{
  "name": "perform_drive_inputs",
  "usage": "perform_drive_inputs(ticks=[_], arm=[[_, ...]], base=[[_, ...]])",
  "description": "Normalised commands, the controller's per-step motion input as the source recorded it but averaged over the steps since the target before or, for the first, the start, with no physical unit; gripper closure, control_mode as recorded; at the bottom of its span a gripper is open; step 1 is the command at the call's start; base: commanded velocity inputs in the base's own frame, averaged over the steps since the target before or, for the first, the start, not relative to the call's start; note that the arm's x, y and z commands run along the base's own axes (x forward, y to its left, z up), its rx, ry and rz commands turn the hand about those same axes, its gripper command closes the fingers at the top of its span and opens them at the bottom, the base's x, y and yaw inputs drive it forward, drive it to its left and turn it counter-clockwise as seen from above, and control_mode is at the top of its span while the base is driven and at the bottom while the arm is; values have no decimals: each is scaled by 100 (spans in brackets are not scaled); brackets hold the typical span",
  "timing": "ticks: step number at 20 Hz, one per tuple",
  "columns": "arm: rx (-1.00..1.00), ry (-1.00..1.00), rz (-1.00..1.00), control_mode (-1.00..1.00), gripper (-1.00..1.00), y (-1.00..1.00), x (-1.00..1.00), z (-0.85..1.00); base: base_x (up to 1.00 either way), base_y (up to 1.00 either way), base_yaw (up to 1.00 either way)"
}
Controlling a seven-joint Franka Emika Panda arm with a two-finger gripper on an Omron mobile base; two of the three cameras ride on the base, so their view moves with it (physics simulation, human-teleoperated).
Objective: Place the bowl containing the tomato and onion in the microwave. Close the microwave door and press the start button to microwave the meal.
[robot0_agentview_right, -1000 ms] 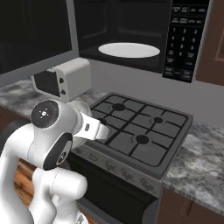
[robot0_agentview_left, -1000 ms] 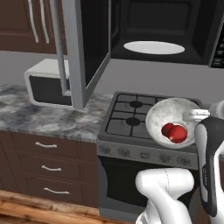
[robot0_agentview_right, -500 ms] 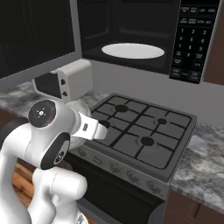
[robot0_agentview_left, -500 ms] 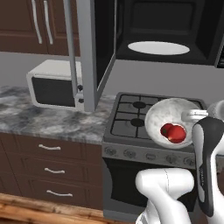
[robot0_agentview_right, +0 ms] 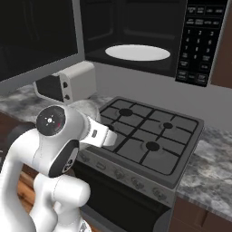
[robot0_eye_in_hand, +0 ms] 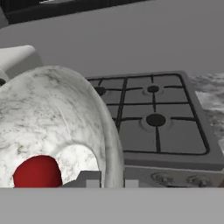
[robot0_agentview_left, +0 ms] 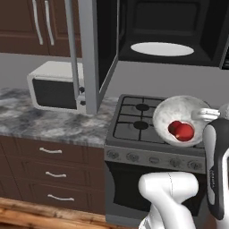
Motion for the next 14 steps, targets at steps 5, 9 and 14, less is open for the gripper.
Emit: perform_drive_inputs(ticks=[5,9,14], arm=[[0,0,-26,-100,100,-2,0,68],[1,-3,-22,-100,100,0,0,36],[25,-10,-8,-100,100,-15,0,37]], base=[[0,0,0],[0,0,0],[0,0,0]])
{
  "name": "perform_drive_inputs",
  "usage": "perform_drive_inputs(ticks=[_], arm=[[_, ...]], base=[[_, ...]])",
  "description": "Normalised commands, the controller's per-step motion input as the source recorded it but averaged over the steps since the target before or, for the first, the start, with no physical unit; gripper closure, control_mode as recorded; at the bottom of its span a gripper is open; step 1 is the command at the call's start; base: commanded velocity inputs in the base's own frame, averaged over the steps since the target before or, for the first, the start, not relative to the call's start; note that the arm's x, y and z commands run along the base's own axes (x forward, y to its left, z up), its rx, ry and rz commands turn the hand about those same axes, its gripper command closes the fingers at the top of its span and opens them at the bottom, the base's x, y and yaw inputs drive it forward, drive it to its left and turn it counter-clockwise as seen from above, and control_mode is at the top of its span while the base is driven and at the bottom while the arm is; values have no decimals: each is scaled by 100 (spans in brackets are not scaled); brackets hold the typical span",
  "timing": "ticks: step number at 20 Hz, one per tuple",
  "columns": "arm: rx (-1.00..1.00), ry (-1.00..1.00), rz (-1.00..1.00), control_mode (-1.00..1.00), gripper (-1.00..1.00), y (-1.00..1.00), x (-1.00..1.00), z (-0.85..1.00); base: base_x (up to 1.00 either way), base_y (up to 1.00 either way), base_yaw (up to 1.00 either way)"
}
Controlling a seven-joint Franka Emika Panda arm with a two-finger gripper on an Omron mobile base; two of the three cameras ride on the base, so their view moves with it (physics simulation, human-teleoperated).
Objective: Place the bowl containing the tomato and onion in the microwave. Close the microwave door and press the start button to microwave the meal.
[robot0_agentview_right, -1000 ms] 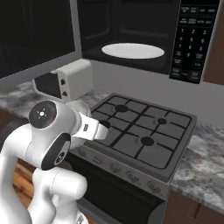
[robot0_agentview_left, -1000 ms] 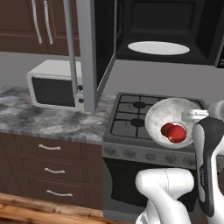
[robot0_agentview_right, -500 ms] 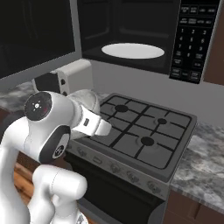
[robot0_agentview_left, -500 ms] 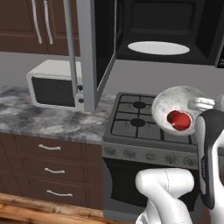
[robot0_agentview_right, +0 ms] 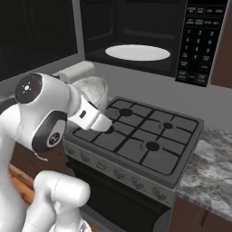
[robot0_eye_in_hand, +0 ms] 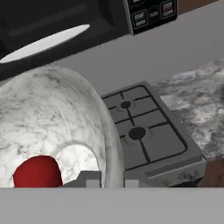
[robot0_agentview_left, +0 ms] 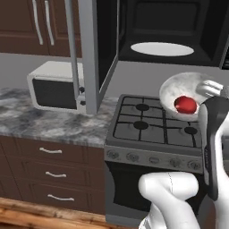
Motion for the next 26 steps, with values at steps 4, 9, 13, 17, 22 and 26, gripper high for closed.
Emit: perform_drive_inputs(ticks=[4,9,13,17,22,26], arm=[[25,-7,-8,-100,100,-1,0,67],[14,-1,-15,-100,100,0,1,72],[1,-2,-9,-100,100,0,28,11],[15,-3,-8,-100,100,-9,56,0],[19,-11,-9,-100,100,-21,52,6],[10,-8,-12,-100,100,-25,51,1]], base=[[0,0,0],[0,0,0],[0,0,0],[0,0,0],[0,0,0],[0,0,0]])
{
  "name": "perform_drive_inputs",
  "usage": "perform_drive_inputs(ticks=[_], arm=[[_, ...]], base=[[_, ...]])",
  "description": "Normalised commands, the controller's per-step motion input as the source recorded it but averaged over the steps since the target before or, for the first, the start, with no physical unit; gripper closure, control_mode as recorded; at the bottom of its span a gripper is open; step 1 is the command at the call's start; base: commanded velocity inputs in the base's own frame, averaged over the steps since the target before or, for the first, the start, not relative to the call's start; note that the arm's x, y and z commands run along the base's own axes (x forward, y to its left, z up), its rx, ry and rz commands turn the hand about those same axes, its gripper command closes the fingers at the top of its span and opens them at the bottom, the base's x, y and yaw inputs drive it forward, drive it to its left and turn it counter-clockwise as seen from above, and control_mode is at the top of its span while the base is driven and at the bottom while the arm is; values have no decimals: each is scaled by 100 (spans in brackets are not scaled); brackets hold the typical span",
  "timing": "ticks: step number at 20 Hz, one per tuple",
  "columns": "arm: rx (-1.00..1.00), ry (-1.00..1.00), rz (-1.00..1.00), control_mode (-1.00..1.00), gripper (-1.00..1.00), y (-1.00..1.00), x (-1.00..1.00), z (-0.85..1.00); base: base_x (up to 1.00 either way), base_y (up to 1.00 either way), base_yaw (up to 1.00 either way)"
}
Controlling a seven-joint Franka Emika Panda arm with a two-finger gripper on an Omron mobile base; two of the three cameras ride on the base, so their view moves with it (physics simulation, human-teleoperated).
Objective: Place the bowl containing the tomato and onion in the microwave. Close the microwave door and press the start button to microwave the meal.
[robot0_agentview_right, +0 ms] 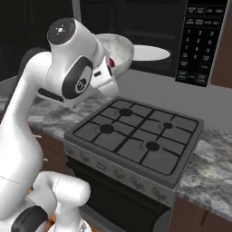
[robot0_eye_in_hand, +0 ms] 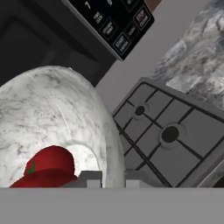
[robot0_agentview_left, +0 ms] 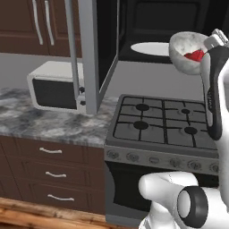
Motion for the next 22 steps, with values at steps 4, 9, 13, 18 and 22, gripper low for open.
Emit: perform_drive_inputs(ticks=[4,9,13,18,22], arm=[[8,-8,-10,-100,100,-19,54,0],[4,-11,-6,-100,100,-3,52,3],[0,-2,-3,-100,100,-2,50,13],[0,0,0,-100,100,-6,49,14],[0,3,0,-100,100,-6,49,11]], base=[[0,0,0],[0,0,0],[0,0,0],[0,0,0],[0,0,0]])
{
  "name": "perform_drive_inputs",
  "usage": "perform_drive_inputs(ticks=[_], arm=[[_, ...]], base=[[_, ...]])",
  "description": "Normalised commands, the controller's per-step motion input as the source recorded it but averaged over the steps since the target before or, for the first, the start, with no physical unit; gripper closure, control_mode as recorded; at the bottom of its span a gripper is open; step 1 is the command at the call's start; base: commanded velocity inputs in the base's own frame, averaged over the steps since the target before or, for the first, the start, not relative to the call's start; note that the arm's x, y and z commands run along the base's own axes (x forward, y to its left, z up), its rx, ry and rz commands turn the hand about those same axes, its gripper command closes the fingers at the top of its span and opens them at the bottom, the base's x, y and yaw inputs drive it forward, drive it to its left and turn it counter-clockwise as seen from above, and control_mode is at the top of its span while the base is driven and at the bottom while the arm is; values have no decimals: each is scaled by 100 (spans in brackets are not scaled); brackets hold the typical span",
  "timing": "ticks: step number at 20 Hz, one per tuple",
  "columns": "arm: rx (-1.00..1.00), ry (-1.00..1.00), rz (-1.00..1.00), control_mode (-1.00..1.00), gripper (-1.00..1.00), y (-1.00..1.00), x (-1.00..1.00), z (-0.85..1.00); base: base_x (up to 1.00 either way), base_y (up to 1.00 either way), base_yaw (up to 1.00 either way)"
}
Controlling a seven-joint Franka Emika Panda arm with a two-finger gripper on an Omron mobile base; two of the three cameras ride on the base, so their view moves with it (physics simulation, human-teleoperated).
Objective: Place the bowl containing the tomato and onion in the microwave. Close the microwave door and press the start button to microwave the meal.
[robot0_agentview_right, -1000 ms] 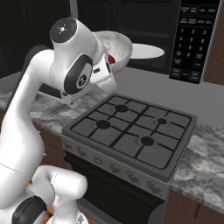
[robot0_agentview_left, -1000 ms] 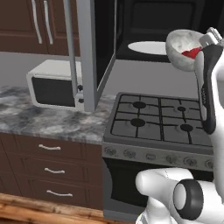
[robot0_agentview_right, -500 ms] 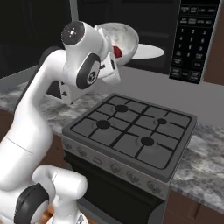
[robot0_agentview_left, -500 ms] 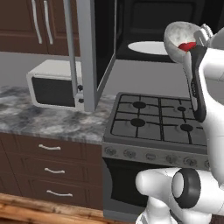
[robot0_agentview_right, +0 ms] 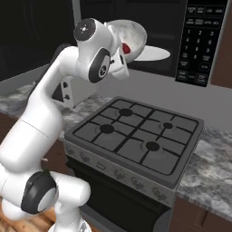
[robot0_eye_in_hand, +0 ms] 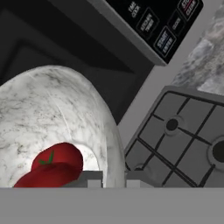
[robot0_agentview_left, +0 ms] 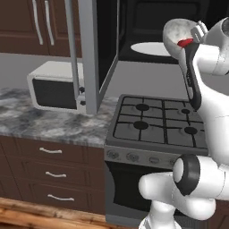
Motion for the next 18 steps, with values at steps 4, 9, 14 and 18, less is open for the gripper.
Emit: perform_drive_inputs(ticks=[4,9,14,18], arm=[[0,3,0,-100,100,-10,51,6],[0,5,0,-100,100,-6,54,0],[0,9,0,-100,100,-5,60,0],[0,7,0,-100,100,-6,58,0]], base=[[0,0,0],[0,0,0],[0,0,0],[0,0,0]])
